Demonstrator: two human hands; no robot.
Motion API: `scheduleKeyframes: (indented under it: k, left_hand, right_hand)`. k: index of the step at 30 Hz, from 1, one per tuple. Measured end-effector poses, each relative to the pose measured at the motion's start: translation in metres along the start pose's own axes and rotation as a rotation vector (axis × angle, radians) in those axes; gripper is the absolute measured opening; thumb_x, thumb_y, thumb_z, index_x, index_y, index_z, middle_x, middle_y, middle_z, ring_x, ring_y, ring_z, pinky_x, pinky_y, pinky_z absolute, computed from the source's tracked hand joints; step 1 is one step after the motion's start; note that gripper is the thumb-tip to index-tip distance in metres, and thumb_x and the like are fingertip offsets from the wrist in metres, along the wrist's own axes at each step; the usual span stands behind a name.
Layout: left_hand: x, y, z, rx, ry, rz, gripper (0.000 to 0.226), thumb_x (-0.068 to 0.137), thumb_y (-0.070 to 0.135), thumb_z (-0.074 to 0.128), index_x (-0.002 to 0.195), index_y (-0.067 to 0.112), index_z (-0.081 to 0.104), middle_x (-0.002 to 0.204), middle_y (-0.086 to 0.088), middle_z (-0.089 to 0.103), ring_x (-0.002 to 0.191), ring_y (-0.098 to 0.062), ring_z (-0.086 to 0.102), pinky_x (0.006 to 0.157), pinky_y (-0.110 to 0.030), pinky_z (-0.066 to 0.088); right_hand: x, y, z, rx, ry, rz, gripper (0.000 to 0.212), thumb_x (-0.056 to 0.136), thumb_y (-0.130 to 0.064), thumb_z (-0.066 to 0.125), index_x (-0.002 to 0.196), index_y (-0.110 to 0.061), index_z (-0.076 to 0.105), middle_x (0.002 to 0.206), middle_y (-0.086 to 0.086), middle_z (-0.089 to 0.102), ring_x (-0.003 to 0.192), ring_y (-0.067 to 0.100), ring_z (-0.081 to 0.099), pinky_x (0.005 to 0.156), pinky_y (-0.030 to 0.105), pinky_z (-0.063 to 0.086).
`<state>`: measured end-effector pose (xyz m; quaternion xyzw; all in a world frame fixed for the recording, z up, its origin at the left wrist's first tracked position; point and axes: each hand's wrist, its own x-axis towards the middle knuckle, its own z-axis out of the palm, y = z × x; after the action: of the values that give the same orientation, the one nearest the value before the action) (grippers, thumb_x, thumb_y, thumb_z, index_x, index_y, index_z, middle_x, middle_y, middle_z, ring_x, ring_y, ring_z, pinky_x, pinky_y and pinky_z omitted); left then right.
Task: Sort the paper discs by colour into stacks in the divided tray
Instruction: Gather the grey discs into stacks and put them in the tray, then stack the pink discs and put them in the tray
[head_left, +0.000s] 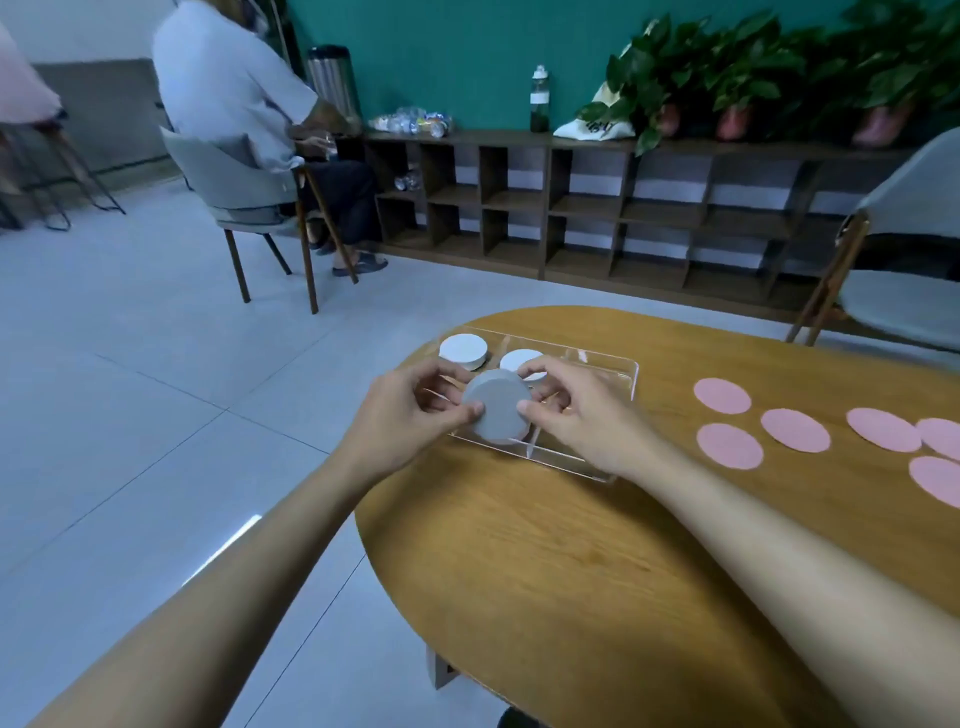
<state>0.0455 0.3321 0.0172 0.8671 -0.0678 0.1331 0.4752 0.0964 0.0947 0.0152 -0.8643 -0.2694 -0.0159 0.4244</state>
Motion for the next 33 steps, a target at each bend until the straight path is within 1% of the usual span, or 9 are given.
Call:
scheduleKeyframes:
  k: [4,8,13,16,19,24,26,29,33]
  left_hand:
    - [0.018,-0.021,-0.023,0.071,0.000,-0.010,0.028,0.084,0.027,0.087,0.108,0.024,0.075,0.090,0.000,0.076,0.081,-0.018,0.072,0.079,-0.031,0.063]
    - [0.039,-0.041,-0.040,0.095,-0.022,-0.089,0.022,0.085,0.029,0.086,0.103,0.027,0.075,0.084,-0.001,0.077,0.081,-0.022,0.073,0.079,-0.035,0.062]
    - [0.053,-0.062,-0.051,0.149,-0.040,-0.177,0.022,0.087,0.034,0.083,0.105,0.026,0.073,0.084,0.003,0.078,0.078,-0.011,0.075,0.070,-0.024,0.057]
    - [0.059,-0.070,-0.051,0.198,-0.082,-0.230,0.023,0.088,0.038,0.081,0.106,0.026,0.074,0.085,0.005,0.079,0.080,-0.010,0.075,0.066,-0.020,0.054]
    - [0.068,-0.072,-0.048,0.251,-0.097,-0.255,0.021,0.088,0.037,0.082,0.103,0.024,0.077,0.083,0.004,0.079,0.078,-0.011,0.075,0.070,-0.025,0.058]
    - [0.081,-0.067,-0.043,0.380,-0.139,-0.258,0.020,0.090,0.031,0.080,0.102,0.016,0.083,0.083,0.002,0.080,0.072,-0.008,0.075,0.076,-0.029,0.064]
    - [0.082,-0.066,-0.039,0.428,-0.143,-0.250,0.021,0.090,0.030,0.081,0.102,0.013,0.083,0.088,-0.001,0.081,0.074,-0.011,0.075,0.073,-0.028,0.063]
    - [0.077,-0.061,-0.035,0.505,-0.086,-0.202,0.030,0.087,0.030,0.084,0.108,0.010,0.081,0.096,-0.005,0.080,0.080,-0.014,0.073,0.068,-0.020,0.056]
    - [0.066,-0.042,-0.035,0.506,-0.027,-0.092,0.037,0.089,0.032,0.081,0.122,0.017,0.074,0.096,0.000,0.077,0.079,-0.010,0.070,0.067,-0.014,0.049]
  right_hand:
    - [0.038,0.001,0.021,-0.009,-0.042,0.008,0.024,0.092,-0.032,0.071,0.114,-0.036,0.063,0.088,-0.009,0.068,0.065,0.000,0.056,0.065,0.023,0.044]
    - [0.070,0.000,0.039,-0.028,-0.067,0.028,0.023,0.092,-0.030,0.072,0.114,-0.033,0.065,0.087,-0.010,0.070,0.068,-0.011,0.057,0.063,0.013,0.037]
    - [0.096,0.000,0.063,-0.029,-0.111,0.072,0.025,0.092,-0.027,0.071,0.118,-0.025,0.068,0.088,0.001,0.076,0.084,0.015,0.067,0.072,0.024,0.046]
    - [0.102,0.005,0.071,-0.069,-0.140,0.090,0.025,0.093,-0.028,0.070,0.118,-0.026,0.069,0.086,0.002,0.076,0.087,0.018,0.068,0.072,0.025,0.046]
    - [0.105,0.009,0.073,-0.094,-0.141,0.116,0.023,0.093,-0.029,0.068,0.115,-0.025,0.070,0.086,0.001,0.075,0.086,0.018,0.067,0.069,0.024,0.045]
    - [0.111,0.013,0.077,-0.218,-0.144,0.114,0.023,0.092,-0.030,0.063,0.094,-0.010,0.072,0.086,0.009,0.071,0.087,0.029,0.065,0.076,0.041,0.052]
    - [0.110,0.013,0.078,-0.237,-0.141,0.114,0.023,0.092,-0.028,0.063,0.103,-0.011,0.073,0.089,0.006,0.071,0.092,0.028,0.063,0.081,0.042,0.052]
    - [0.105,0.011,0.077,-0.243,-0.103,0.091,0.030,0.093,-0.028,0.065,0.122,-0.024,0.069,0.096,-0.008,0.068,0.098,0.016,0.057,0.085,0.039,0.052]
    - [0.093,0.011,0.067,-0.232,-0.046,0.051,0.042,0.091,-0.033,0.067,0.133,-0.030,0.061,0.101,-0.014,0.065,0.097,0.013,0.058,0.086,0.039,0.051]
